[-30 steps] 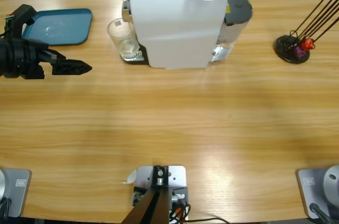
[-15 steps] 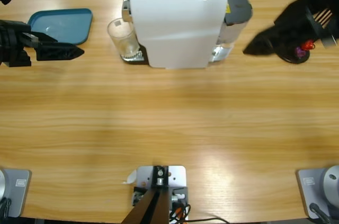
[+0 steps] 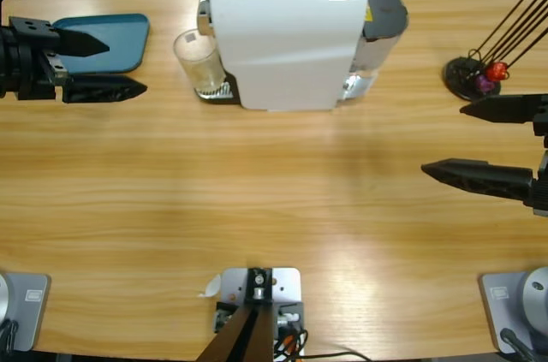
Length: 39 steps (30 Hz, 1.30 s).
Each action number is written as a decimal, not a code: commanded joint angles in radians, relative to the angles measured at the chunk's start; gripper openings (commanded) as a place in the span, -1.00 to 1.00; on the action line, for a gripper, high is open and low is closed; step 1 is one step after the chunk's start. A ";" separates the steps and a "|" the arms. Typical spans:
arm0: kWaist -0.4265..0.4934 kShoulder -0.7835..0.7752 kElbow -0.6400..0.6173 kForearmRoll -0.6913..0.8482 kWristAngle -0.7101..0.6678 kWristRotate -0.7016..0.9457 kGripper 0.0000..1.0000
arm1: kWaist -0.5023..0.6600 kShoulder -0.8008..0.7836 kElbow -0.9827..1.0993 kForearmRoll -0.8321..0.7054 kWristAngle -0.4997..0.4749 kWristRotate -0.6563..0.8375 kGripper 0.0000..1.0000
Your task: Pour coffee
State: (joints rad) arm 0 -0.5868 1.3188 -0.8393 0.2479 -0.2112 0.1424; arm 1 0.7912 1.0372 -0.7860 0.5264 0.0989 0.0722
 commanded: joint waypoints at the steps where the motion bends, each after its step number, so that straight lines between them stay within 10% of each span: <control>1: -0.006 0.023 0.027 -0.012 -0.023 0.020 0.99 | 0.008 0.057 -0.039 -0.028 -0.015 -0.011 1.00; 39: 0.016 0.004 0.049 -0.045 -0.049 0.025 1.00 | -0.047 0.172 -0.130 -0.065 -0.096 -0.003 1.00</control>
State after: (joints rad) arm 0 -0.5818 1.3188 -0.8293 0.2124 -0.2502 0.1612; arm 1 0.7604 1.1827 -0.9167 0.4743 0.0218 0.0699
